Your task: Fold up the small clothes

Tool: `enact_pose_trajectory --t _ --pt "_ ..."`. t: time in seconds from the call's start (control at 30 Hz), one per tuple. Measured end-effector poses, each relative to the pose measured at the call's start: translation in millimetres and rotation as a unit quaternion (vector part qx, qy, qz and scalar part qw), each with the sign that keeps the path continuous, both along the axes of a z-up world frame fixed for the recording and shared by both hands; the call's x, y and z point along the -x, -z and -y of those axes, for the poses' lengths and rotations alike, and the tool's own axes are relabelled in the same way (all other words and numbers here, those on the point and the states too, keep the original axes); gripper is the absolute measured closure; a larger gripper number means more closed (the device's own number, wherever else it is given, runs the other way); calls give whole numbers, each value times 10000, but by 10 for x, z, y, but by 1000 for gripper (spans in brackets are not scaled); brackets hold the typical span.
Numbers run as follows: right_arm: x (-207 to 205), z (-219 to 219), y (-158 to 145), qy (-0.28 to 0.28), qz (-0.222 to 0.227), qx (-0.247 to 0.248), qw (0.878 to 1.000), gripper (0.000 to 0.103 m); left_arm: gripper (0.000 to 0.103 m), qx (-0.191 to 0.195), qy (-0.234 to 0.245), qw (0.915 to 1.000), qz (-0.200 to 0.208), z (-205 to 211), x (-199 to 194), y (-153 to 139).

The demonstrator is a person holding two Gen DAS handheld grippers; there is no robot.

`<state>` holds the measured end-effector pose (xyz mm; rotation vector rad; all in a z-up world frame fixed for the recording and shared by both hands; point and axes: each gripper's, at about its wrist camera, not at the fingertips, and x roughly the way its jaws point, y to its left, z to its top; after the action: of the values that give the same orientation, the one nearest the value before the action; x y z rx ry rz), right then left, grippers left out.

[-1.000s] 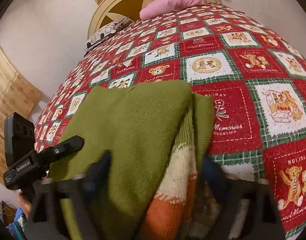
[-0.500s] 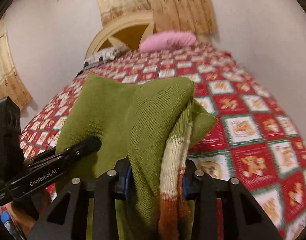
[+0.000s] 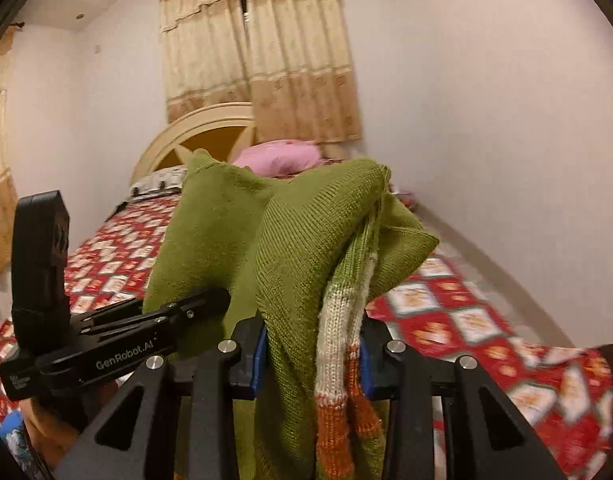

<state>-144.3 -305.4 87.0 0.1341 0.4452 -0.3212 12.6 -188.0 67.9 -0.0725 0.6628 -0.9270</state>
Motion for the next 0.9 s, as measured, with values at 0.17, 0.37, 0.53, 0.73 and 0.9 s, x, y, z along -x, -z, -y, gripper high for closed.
enact_pose_trajectory --t 0.17,0.37,0.53,0.73,0.9 --pt "299 360 128 343 -317 58 9989 67 67 -79 350 9988 -320 458 153 215" --pt "197 831 557 566 -676 -22 9961 67 67 -580 330 9965 -508 926 63 655" --pt "-36 1141 854 676 -827 -166 9941 68 67 -981 277 9933 -553 1192 -78 866" --pt "-209 1253 1042 762 -944 -133 9925 68 67 -1179 184 9914 -546 1381 -124 1018" --pt "-336 1432 1300 879 -1202 -119 9888 68 63 -1425 68 9883 -536 1505 -163 1182"
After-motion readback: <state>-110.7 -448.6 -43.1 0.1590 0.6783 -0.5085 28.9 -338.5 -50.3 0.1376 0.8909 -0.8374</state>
